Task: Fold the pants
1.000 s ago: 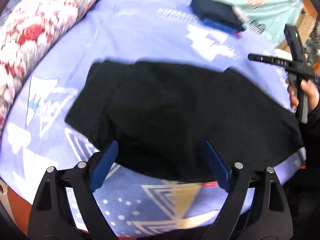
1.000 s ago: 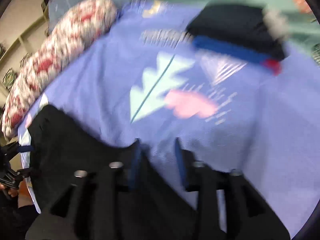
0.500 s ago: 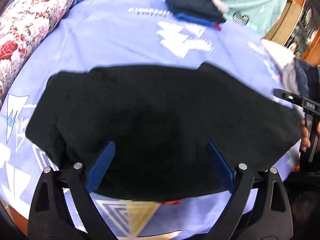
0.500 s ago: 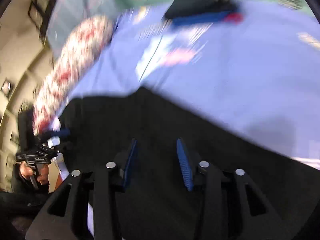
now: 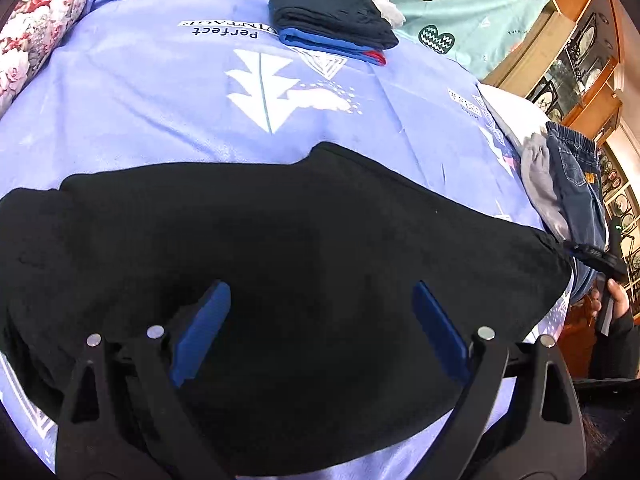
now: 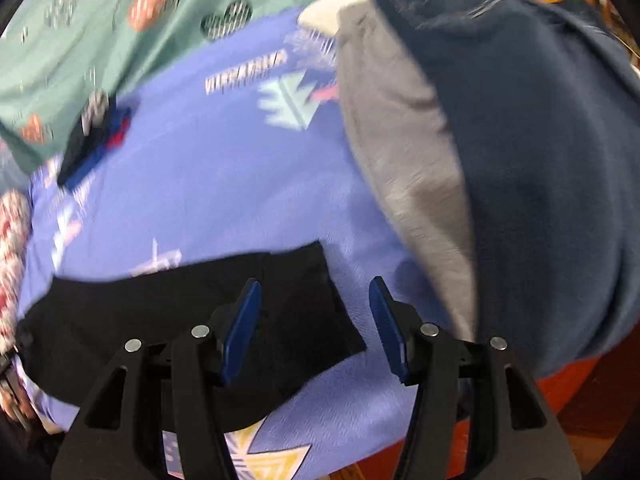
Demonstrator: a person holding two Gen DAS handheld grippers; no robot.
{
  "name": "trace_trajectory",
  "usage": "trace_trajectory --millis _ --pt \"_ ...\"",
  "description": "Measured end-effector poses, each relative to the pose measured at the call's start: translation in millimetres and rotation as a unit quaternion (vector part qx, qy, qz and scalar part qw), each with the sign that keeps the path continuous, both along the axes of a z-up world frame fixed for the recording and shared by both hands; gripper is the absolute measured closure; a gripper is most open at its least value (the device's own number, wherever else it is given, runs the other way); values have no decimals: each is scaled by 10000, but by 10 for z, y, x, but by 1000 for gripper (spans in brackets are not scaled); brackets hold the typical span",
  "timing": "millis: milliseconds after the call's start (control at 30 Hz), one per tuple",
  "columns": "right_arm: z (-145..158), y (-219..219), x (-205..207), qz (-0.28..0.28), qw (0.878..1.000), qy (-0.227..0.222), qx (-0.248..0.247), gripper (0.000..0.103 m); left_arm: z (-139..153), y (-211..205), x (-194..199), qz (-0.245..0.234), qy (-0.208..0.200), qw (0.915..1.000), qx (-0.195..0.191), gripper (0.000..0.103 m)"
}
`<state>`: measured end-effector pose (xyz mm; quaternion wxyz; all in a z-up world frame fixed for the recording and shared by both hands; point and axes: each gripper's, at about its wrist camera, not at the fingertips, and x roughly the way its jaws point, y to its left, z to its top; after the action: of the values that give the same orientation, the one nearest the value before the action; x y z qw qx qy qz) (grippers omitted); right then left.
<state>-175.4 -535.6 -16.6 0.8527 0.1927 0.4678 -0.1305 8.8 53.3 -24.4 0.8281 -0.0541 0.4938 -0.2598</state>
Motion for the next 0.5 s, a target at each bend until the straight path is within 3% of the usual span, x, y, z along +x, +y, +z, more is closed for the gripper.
trace_trajectory --millis 33,67,133,233,367,467,500 --pt "-102 40 72 180 9994 274 -72 52 -15 6 -1 27 25 10000 -12 9" --pt "-233 102 198 355 9968 698 -163 74 -37 13 8 67 61 10000 -25 9" --pt "-255 174 259 489 9945 861 -346 86 -76 38 8 135 136 9998 -52 9" --pt "58 348 287 734 9927 508 -811 89 -89 63 -12 151 146 9998 -15 9" --pt "404 393 276 795 9921 -43 -971 89 -71 61 -16 129 105 9999 -15 9" --pt "138 263 312 622 9931 173 -984 89 -103 60 -20 113 139 9998 -19 9" --pt "2 190 318 566 9928 334 -1006 95 -124 61 -17 118 164 9998 -14 9"
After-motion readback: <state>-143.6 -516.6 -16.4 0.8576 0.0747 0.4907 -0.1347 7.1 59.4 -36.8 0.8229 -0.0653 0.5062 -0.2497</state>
